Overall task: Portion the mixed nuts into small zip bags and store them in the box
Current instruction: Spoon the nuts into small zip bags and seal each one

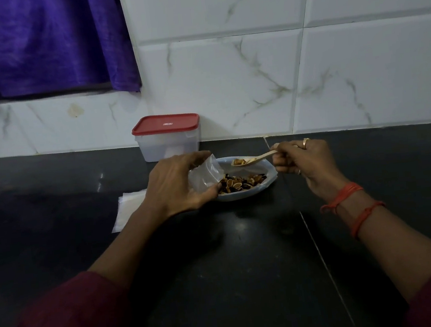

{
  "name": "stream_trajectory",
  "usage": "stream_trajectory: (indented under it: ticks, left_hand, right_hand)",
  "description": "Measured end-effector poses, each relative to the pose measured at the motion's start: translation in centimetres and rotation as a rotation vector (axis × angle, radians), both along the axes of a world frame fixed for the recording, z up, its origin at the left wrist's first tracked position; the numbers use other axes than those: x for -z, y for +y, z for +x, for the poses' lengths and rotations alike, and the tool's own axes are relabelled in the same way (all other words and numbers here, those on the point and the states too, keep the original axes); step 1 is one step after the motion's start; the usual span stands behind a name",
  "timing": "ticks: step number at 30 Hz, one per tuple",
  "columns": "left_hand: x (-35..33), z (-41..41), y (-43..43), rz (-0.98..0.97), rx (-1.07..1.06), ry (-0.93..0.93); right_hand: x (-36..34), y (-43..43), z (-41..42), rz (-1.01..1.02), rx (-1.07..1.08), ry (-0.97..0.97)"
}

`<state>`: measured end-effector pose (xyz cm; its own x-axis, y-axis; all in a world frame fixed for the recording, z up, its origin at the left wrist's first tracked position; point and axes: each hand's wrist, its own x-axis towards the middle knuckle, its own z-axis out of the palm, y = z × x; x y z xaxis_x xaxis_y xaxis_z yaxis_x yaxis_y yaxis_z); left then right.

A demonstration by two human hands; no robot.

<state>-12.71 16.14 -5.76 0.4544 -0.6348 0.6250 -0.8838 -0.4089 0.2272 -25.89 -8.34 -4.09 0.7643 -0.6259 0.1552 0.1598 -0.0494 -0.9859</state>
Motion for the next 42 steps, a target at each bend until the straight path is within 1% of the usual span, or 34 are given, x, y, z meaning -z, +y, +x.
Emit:
stream_trajectory:
  ticks: [2,5,11,17,19,21,22,25,29,32,35,39,40,42]
  left_hand:
    - [0.1,0.0,0.0,0.033,-0.021,-0.034]
    - [0.2,-0.1,-0.1,0.040,-0.035,-0.036]
    - [0.0,-0.6,-0.3,0.002,0.000,-0.025]
    - [0.0,-0.3,-0.3,-0.081,0.053,0.069]
    - [0.1,-0.1,-0.1,-0.131,0.080,0.118]
    - [0.1,0.0,0.0,-0.173,0.107,0.157]
    - [0.1,0.0,0.0,-0.180,0.118,0.167]
    - [0.1,0.1,0.0,-0.185,0.134,0.192]
    - [0.1,0.0,-0.1,-0.216,0.173,0.244]
    - [0.1,-0.1,-0.2,-0.271,0.169,0.317]
    - [0.0,0.2,-0.1,-0.267,0.167,0.366]
    - [0.0,0.3,0.1,-0.219,0.152,0.393]
    - [0.0,0.2,0.1,-0.214,0.146,0.404]
    - [0.0,0.2,0.2,-0.200,0.141,0.417]
  right_hand:
    - [-0.4,0.4,0.1,0.037,-0.031,-0.032]
    - [-0.7,1.2,0.2,0.052,-0.074,-0.054]
    - [-0.8,2.9,0.3,-0.063,-0.120,-0.056]
    - [-0.7,4.1,0.0,-0.327,-0.230,-0.117]
    - [-0.6,4.2,-0.2,-0.490,-0.270,-0.133]
    - [-0.5,4.3,-0.3,-0.667,-0.240,-0.162]
    - [-0.4,4.3,-0.3,-0.712,-0.216,-0.187]
    - [-0.2,4.3,-0.3,-0.758,-0.170,-0.258]
    - [-0.1,3.9,-0.3,-0.765,-0.140,-0.272]
    - [-0.2,3.5,-0.3,-0.747,-0.116,-0.280]
    - [-0.1,3.2,-0.1,-0.672,-0.120,-0.261]
    - [-0.1,3.0,0.1,-0.446,-0.084,-0.296]
    - [-0.2,2.8,0.2,-0.416,-0.057,-0.299]
    - [-0.1,2.1,0.3,-0.436,0.001,-0.267]
